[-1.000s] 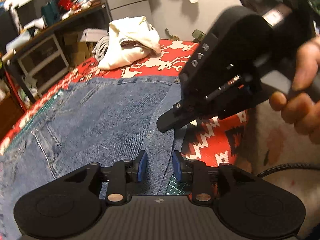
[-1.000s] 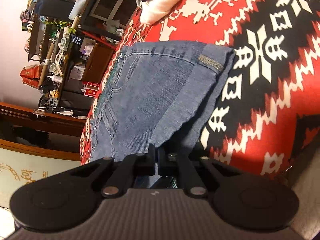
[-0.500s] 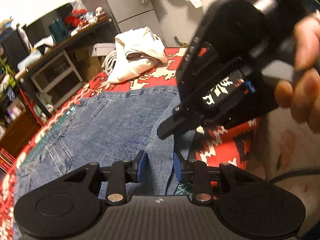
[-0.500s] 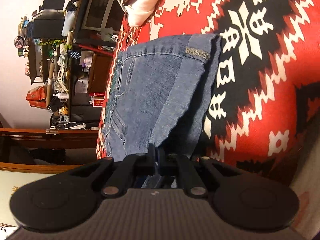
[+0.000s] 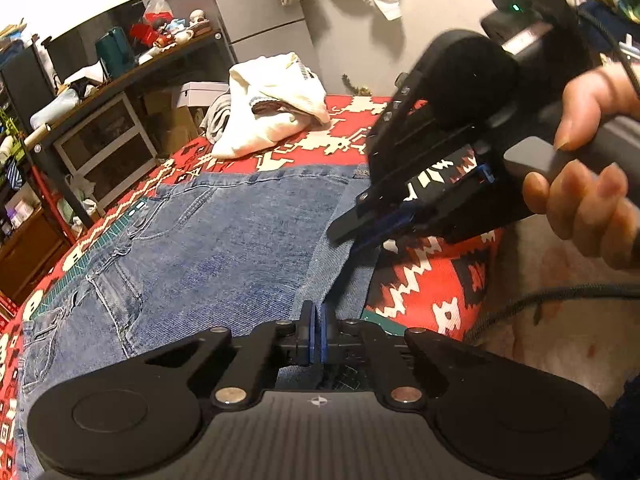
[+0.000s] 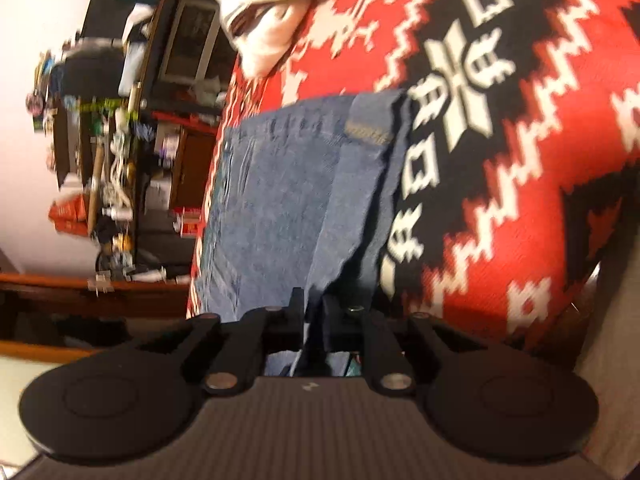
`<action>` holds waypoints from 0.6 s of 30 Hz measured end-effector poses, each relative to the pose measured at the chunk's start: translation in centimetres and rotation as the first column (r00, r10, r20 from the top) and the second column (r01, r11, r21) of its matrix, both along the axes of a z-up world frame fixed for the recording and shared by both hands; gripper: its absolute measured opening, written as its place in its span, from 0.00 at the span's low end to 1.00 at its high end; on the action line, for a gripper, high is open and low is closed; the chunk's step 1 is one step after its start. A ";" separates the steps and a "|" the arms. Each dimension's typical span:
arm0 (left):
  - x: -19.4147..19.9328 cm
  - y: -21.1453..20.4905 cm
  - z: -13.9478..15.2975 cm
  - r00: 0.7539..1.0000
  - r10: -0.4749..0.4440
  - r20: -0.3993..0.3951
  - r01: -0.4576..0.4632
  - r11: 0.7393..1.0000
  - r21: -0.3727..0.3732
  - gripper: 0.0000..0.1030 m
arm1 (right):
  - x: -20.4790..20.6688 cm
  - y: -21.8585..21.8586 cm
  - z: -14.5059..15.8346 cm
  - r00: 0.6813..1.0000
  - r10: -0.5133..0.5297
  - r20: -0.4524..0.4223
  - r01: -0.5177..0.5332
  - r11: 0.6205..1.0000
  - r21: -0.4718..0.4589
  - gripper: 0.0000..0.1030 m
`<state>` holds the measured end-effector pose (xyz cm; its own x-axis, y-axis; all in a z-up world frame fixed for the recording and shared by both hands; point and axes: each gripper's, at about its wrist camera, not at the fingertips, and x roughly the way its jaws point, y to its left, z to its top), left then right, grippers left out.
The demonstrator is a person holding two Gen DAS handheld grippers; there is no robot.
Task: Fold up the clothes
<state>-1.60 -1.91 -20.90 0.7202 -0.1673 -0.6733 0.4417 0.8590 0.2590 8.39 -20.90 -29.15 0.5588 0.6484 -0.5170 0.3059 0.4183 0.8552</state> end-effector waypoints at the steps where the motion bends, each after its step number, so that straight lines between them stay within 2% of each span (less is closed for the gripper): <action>1: 0.0 0.0 0.0 1.000 -0.001 0.000 0.001 1.000 -0.002 0.02 | 0.1 -0.2 0.0 1.000 -0.013 0.006 0.013 1.000 -0.008 0.12; 4: 0.0 -0.1 0.0 1.000 -0.007 -0.004 0.007 1.000 0.001 0.02 | 0.7 -0.7 0.1 0.999 -0.033 0.023 0.034 0.998 -0.046 0.11; 6: 0.1 0.0 -0.1 1.000 -0.010 -0.015 0.010 1.000 -0.005 0.02 | 1.0 -0.6 0.4 0.999 -0.019 0.035 0.023 0.994 -0.106 0.02; 10: 0.1 0.0 -0.2 0.999 -0.019 -0.035 0.018 1.000 -0.014 0.02 | 0.9 -0.2 1.5 0.996 0.023 0.081 -0.005 0.976 -0.217 0.02; 18: 0.6 0.5 -0.6 0.996 -0.008 -0.091 0.003 0.999 -0.053 0.03 | 0.7 -1.2 1.2 0.995 0.041 0.087 -0.019 0.971 -0.238 0.02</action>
